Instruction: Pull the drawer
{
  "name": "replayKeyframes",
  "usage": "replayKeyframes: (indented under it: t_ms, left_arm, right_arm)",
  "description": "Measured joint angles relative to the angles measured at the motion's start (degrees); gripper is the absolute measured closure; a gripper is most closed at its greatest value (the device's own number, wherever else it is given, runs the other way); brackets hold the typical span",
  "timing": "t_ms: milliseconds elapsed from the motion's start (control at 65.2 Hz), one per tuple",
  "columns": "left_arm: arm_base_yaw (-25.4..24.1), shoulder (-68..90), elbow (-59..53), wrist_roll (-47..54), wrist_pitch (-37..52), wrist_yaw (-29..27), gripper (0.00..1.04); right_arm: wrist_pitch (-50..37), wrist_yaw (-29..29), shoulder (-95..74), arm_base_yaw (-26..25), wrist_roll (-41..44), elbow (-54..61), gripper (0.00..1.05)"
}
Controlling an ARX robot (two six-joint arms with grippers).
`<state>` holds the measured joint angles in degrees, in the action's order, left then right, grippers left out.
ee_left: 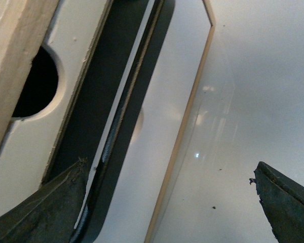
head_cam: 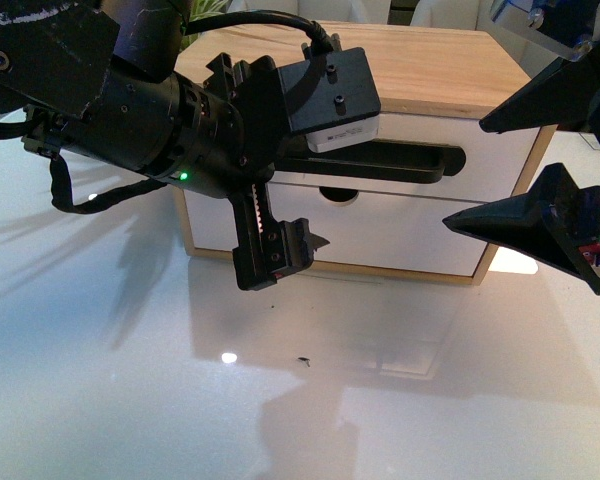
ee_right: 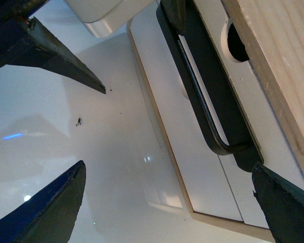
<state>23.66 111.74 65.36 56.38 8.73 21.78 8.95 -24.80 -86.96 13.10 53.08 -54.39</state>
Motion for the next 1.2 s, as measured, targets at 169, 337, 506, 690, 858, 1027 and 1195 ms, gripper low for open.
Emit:
replayKeyframes:
  t_ms: [169, 337, 506, 690, 858, 1027, 1195]
  left_arm:
    - [-0.7, 1.4, 1.2, 0.2, 1.7, -0.4, 0.07]
    - [-0.9, 3.0, 1.7, 2.6, 1.1, -1.6, 0.07]
    - [-0.9, 3.9, 2.3, 6.0, -0.3, -2.7, 0.07]
    - [-0.9, 4.4, 2.7, 7.9, -0.8, -2.4, 0.07]
    - [-0.9, 4.5, 3.4, 7.9, -2.4, -1.6, 0.07]
    - [-0.9, 4.5, 3.6, 7.8, -3.0, -1.2, 0.07]
    - [-1.0, 4.5, 3.7, 7.8, -3.2, -1.2, 0.07]
  right_arm:
    - [-0.3, -0.1, -1.1, 0.0, -0.1, -0.3, 0.09]
    - [-0.3, -0.2, -1.9, -0.3, -0.1, -0.4, 0.09]
    - [-0.8, 0.1, -3.8, -0.2, 0.0, -1.1, 0.09]
    - [-1.9, 0.1, -6.5, 0.2, -0.1, -3.0, 0.09]
    - [-2.9, 0.2, -9.5, 0.8, -0.4, -5.5, 0.09]
    - [-3.0, 0.1, -12.8, 1.6, -0.9, -8.2, 0.09]
    - [-2.8, 1.0, -15.8, 2.4, -1.0, -10.6, 0.09]
